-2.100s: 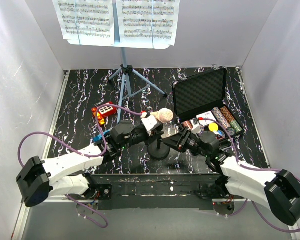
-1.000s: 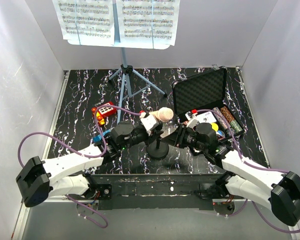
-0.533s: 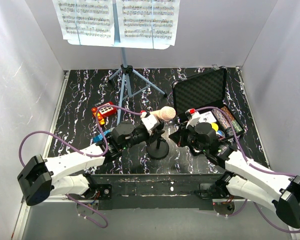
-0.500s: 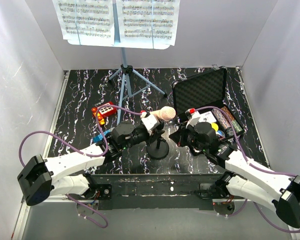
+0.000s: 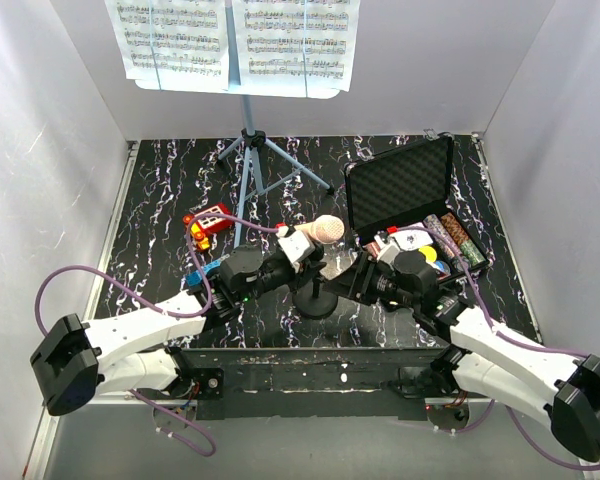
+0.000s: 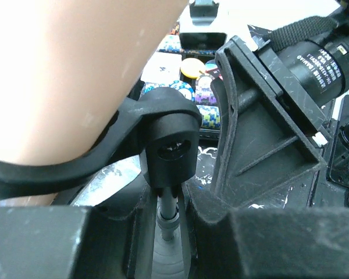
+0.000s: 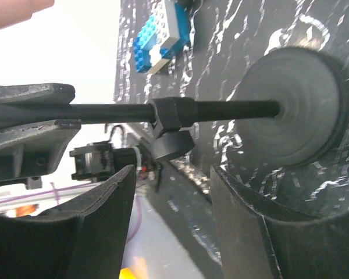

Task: Pack up the instrument practice props
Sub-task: Unscrew the knob on the microphone stand.

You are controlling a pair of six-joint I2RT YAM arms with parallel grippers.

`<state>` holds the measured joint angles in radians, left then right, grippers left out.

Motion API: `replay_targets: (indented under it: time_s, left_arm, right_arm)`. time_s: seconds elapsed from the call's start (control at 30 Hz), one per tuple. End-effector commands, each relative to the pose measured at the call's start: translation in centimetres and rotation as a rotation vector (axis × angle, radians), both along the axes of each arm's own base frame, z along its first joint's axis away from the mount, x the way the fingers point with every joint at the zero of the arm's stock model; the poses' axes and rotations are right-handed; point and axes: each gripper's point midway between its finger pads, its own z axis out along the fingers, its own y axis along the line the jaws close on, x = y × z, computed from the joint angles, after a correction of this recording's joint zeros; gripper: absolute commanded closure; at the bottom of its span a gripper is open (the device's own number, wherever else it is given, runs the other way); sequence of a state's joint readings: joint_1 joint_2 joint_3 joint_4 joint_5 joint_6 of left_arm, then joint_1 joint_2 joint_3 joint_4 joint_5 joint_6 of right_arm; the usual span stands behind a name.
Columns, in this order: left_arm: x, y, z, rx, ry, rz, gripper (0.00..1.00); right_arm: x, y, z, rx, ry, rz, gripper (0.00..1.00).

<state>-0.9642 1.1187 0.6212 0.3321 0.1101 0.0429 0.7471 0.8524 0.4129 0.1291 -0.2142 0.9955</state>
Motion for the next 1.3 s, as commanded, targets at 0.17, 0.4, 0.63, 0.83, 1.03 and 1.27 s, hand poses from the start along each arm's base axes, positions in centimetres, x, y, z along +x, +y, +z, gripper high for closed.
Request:
replay_targets:
  time_s: [0.17, 0.4, 0.63, 0.83, 1.03, 1.27]
  left_arm:
    - [-0.4, 1.0, -2.2, 0.058, 0.017, 0.038, 1.00]
    - [-0.1, 1.1, -1.9, 0.041, -0.007, 0.080, 1.00]
    - [-0.3, 0.6, -2.0, 0.032, -0.022, 0.080, 1.00]
    - [-0.4, 0.4, -2.1, 0.033, -0.022, 0.074, 1.00]
    - [-0.4, 0.9, -1.7, 0.025, -0.031, 0.092, 1.00]
    - [-0.5, 1.6, -1.3, 0.011, -0.030, 0.112, 1.00]
  right_arm:
    - [0.5, 2.0, 3.8, 0.368, 0.284, -0.090, 0.46]
    - [2.3, 1.8, 5.0, 0.462, 0.332, -0.192, 0.58]
    - [2.8, 1.9, 4.4, 0.477, 0.399, -0.224, 0.56]
    - [2.8, 2.0, 3.1, 0.460, 0.448, -0.237, 0.50]
    - [2.6, 1.9, 1.3, 0.434, 0.509, -0.246, 0.48]
    - [2.9, 1.3, 0.3, 0.398, 0.505, -0.280, 0.54]
